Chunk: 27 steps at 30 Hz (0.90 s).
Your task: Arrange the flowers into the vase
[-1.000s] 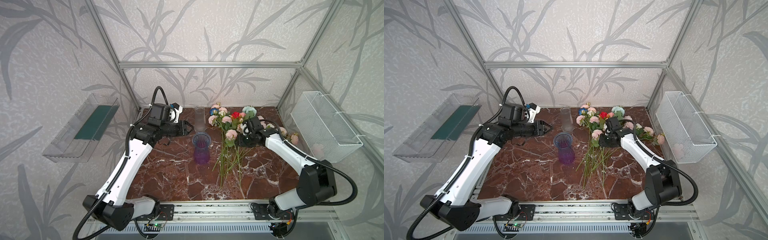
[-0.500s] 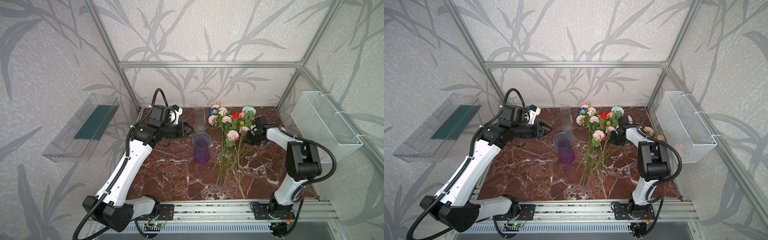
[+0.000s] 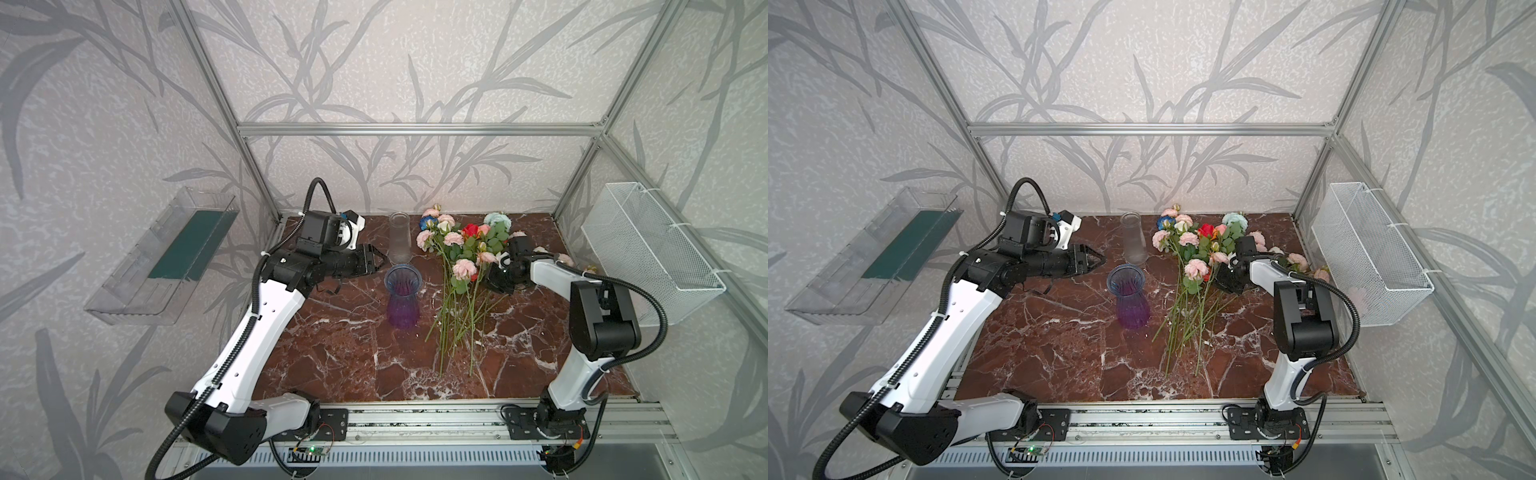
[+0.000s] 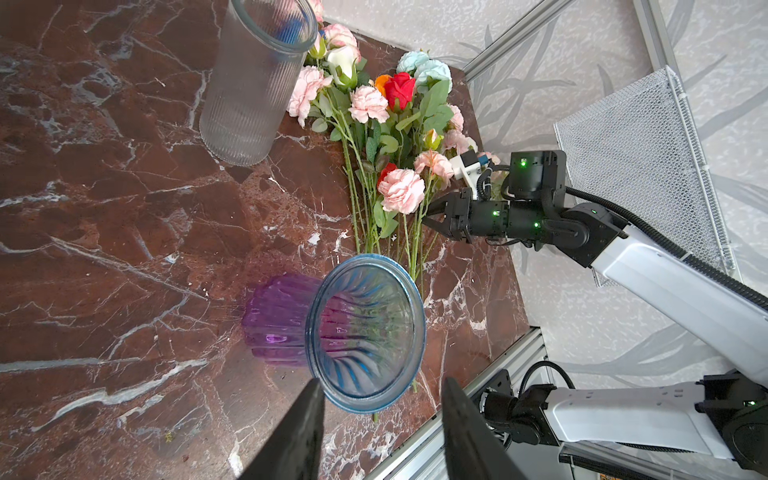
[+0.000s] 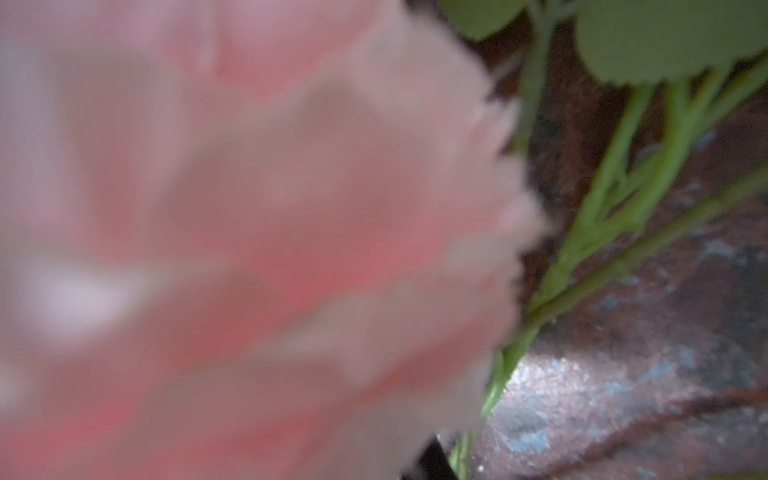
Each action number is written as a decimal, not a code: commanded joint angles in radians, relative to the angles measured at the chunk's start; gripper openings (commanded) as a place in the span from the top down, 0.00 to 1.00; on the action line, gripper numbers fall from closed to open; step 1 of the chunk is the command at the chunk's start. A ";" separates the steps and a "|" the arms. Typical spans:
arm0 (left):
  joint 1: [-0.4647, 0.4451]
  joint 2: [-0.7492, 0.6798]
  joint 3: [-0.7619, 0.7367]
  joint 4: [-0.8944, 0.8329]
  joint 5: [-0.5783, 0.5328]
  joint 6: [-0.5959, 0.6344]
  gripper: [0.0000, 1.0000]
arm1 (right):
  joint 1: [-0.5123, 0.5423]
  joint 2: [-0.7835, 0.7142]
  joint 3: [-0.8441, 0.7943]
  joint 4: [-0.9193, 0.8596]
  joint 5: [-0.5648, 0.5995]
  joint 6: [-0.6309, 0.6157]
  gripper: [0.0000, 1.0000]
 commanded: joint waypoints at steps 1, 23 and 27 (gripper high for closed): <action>0.004 -0.021 -0.008 0.012 0.021 -0.013 0.53 | -0.004 -0.010 0.001 0.021 -0.029 0.014 0.79; 0.004 -0.026 -0.030 0.036 0.037 -0.034 0.53 | -0.008 -0.044 -0.036 0.081 -0.025 0.035 0.75; 0.005 -0.037 -0.042 0.032 0.030 -0.030 0.53 | -0.008 0.006 -0.006 0.089 -0.031 0.038 0.75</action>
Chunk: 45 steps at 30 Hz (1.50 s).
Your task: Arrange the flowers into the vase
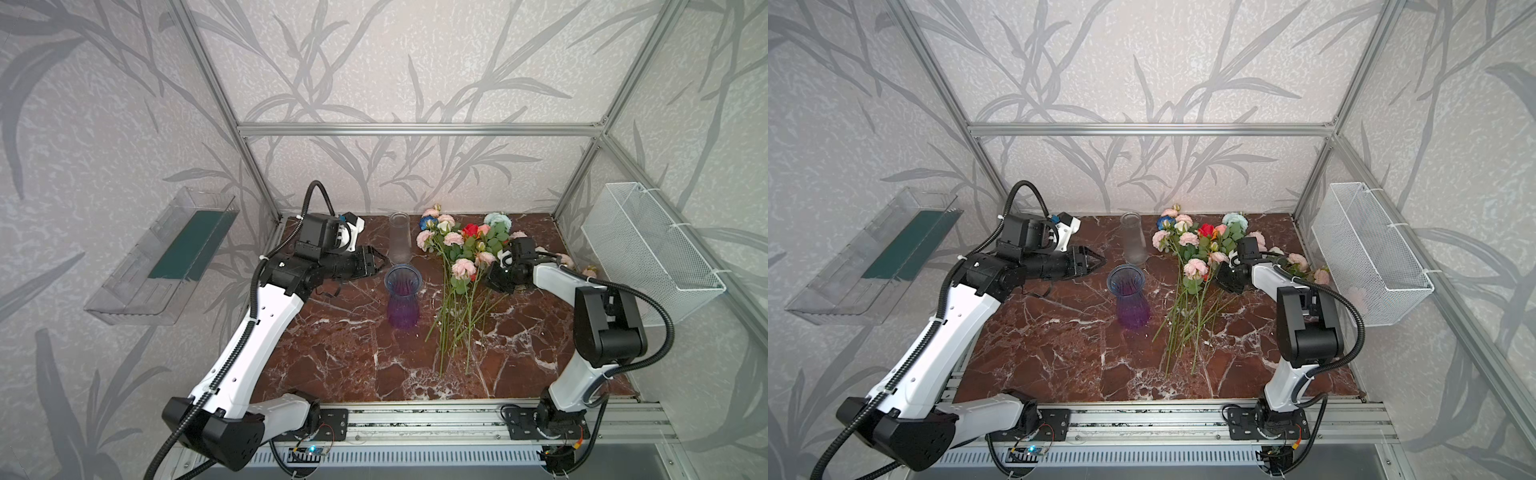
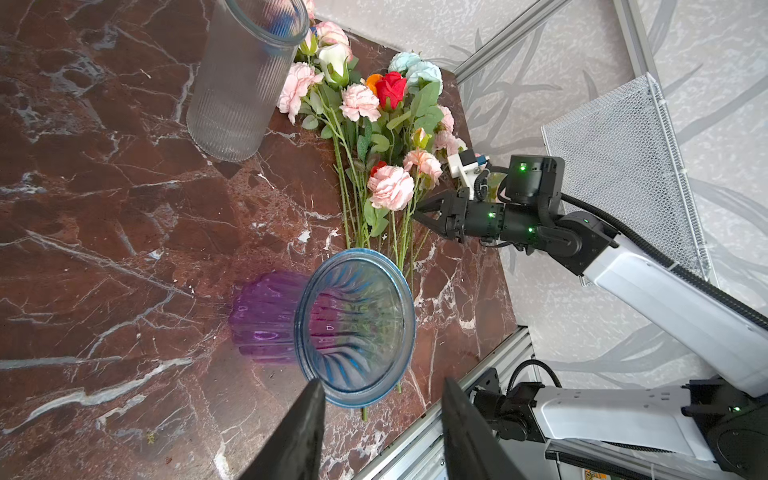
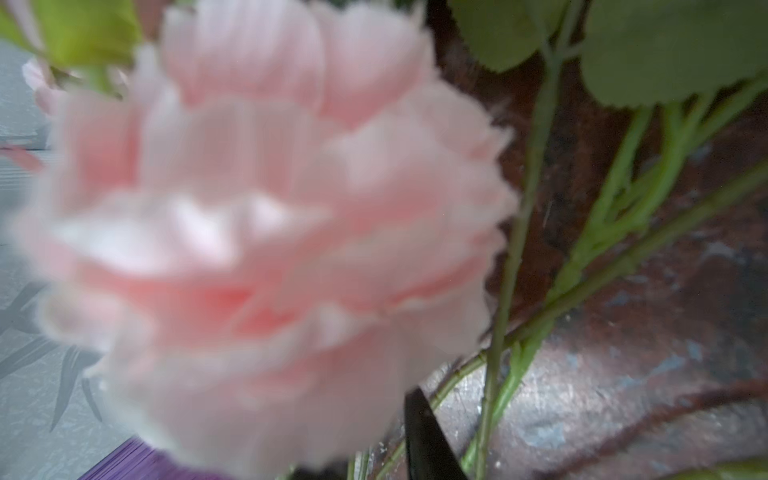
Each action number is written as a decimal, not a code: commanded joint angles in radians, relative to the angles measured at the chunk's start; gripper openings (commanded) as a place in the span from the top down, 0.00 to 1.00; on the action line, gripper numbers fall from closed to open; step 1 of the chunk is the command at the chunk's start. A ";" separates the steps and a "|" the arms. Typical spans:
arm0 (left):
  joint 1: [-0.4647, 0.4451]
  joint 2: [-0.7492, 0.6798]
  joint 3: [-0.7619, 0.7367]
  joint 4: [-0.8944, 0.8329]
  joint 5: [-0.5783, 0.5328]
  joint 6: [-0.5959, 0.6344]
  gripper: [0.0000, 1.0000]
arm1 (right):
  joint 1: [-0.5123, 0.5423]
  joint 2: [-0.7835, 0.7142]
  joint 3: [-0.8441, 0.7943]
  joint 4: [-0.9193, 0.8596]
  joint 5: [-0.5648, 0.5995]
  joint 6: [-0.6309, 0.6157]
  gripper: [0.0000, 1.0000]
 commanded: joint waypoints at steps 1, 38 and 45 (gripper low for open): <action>0.003 -0.015 -0.014 0.008 0.006 -0.003 0.53 | -0.006 0.041 0.033 0.035 -0.028 0.019 0.75; 0.005 -0.015 -0.068 0.073 0.058 -0.014 0.53 | 0.319 -0.452 -0.404 0.016 -0.021 0.349 0.54; 0.005 -0.018 -0.076 0.078 0.057 -0.015 0.53 | 0.323 -0.330 -0.385 0.165 -0.082 0.394 0.62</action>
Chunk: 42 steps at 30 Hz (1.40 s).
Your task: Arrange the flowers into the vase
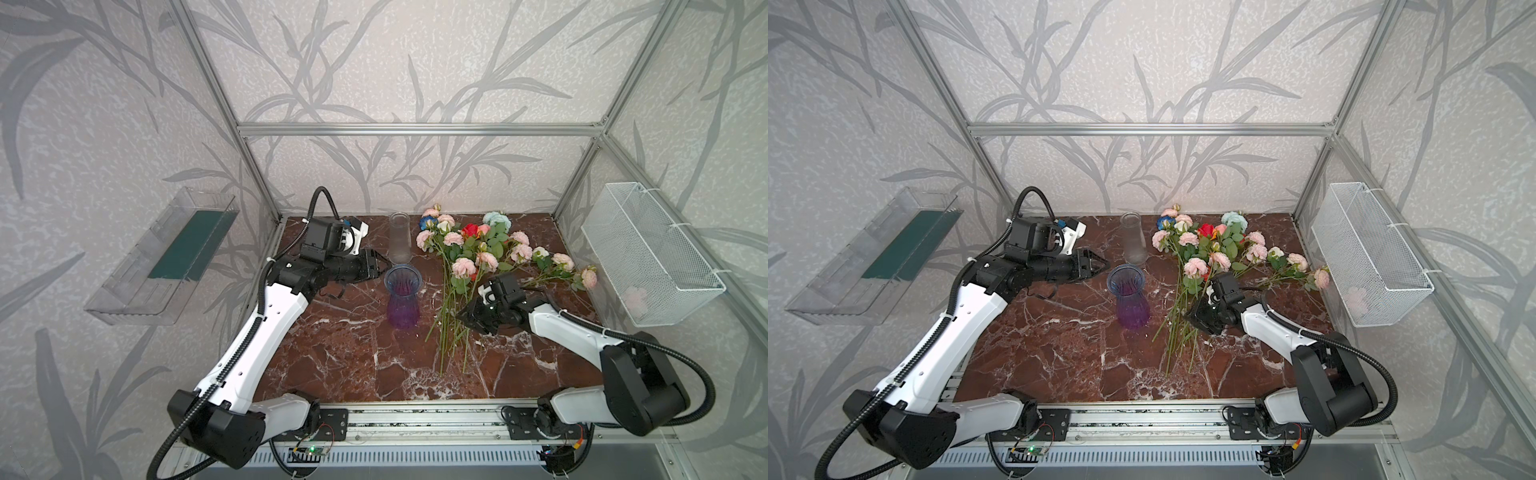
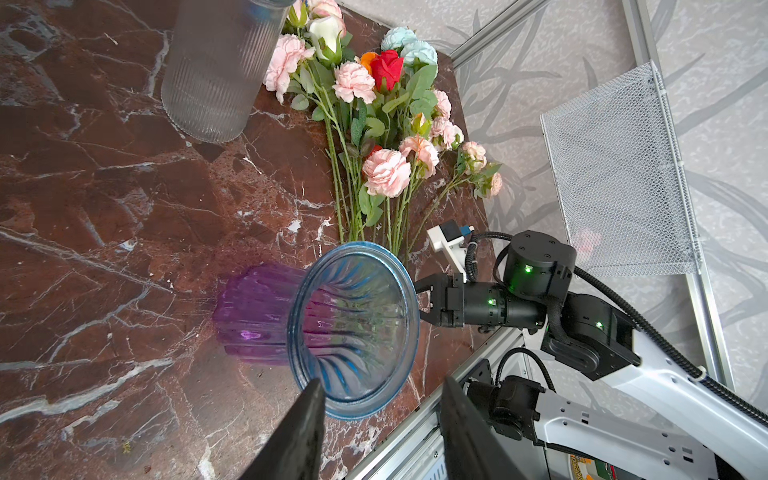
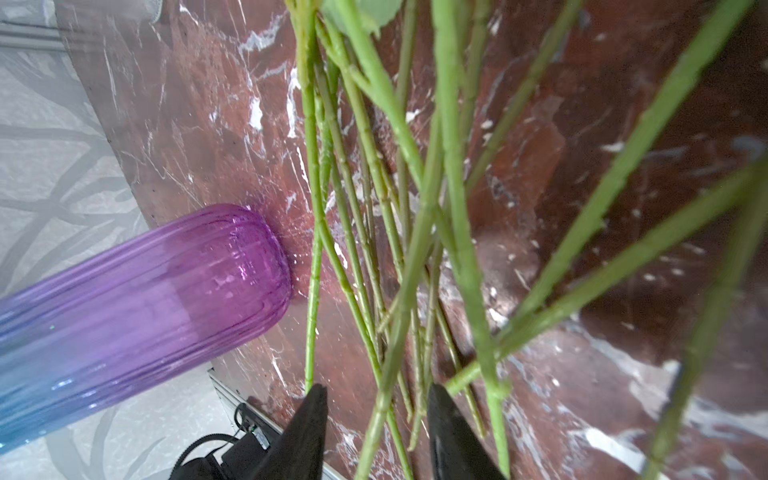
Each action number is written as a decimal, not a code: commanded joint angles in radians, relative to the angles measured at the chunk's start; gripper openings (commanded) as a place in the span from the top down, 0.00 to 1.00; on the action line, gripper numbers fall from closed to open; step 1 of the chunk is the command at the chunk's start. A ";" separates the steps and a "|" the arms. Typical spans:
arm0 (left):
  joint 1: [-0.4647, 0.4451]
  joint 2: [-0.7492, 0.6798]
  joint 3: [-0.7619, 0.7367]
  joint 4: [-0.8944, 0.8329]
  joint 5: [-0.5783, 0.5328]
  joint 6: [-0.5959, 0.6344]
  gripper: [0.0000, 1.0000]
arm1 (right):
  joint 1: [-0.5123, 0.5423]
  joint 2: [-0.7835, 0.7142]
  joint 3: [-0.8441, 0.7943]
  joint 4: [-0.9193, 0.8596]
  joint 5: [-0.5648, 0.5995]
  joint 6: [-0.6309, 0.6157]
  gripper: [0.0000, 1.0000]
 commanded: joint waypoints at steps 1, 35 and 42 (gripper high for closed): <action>0.004 -0.028 -0.008 0.013 0.010 -0.004 0.53 | 0.006 0.055 0.026 0.080 -0.040 0.037 0.64; 0.005 -0.034 -0.053 0.074 0.030 -0.038 0.53 | 0.072 -0.036 0.346 -0.555 0.471 -0.452 1.00; 0.004 -0.012 -0.082 0.111 0.046 -0.062 0.54 | 0.166 0.041 0.354 -0.659 0.630 -0.548 0.58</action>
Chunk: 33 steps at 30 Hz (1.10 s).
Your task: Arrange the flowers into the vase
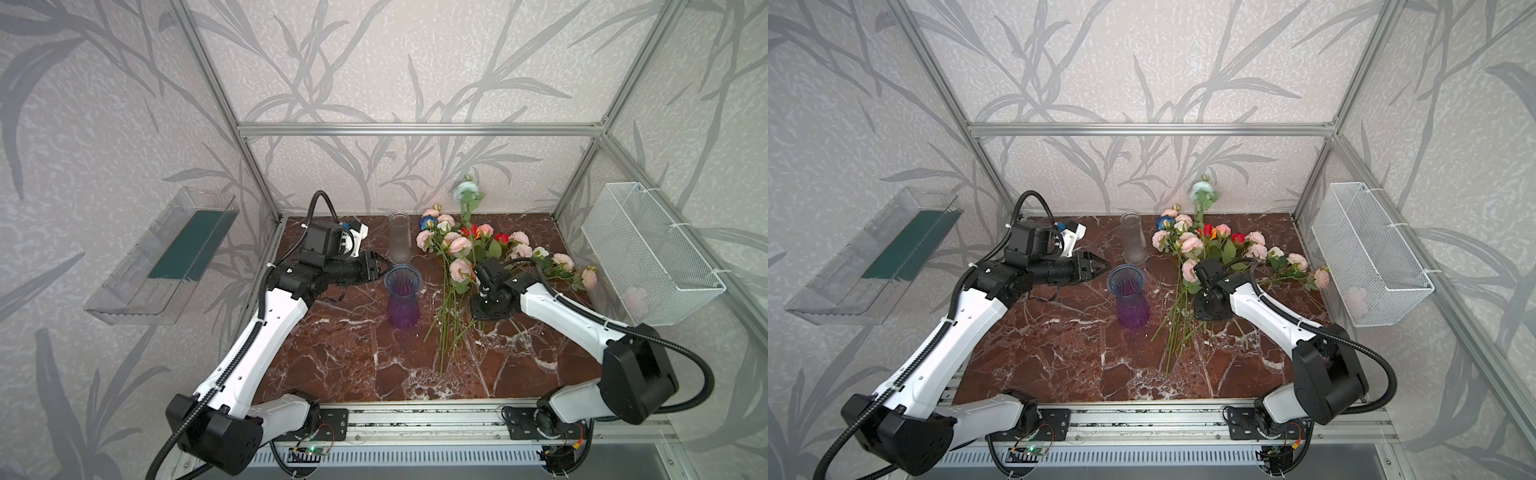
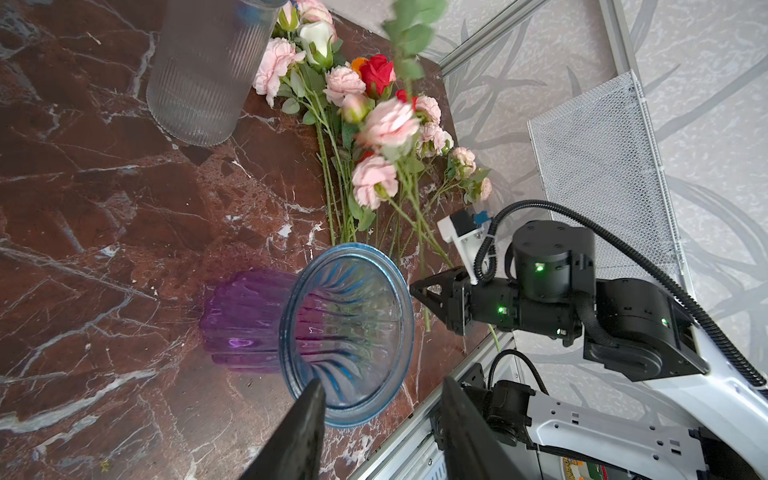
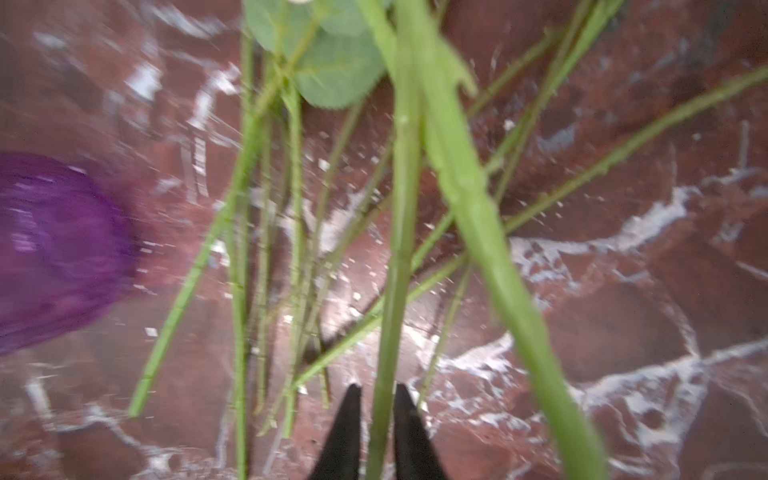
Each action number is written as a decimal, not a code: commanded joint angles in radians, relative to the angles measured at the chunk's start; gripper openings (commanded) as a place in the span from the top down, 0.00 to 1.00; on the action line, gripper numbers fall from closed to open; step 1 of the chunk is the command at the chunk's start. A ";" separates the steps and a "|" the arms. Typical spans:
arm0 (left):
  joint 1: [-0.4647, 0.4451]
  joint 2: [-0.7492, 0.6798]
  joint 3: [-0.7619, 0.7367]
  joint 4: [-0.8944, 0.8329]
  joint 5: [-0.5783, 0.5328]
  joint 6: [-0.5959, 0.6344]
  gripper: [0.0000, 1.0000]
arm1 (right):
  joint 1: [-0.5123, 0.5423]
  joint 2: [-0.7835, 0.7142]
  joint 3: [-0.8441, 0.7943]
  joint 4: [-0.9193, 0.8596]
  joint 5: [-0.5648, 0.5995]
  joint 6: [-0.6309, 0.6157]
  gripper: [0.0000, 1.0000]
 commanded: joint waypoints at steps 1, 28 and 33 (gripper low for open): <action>0.004 0.010 -0.014 0.041 0.027 -0.024 0.54 | 0.036 -0.017 0.054 -0.107 0.060 -0.105 0.53; 0.005 0.008 0.006 -0.025 0.036 -0.014 0.54 | -0.181 0.636 0.823 0.003 0.015 -0.301 0.62; 0.005 0.008 0.009 -0.031 0.026 -0.013 0.54 | -0.183 0.648 0.849 0.016 0.020 -0.322 0.64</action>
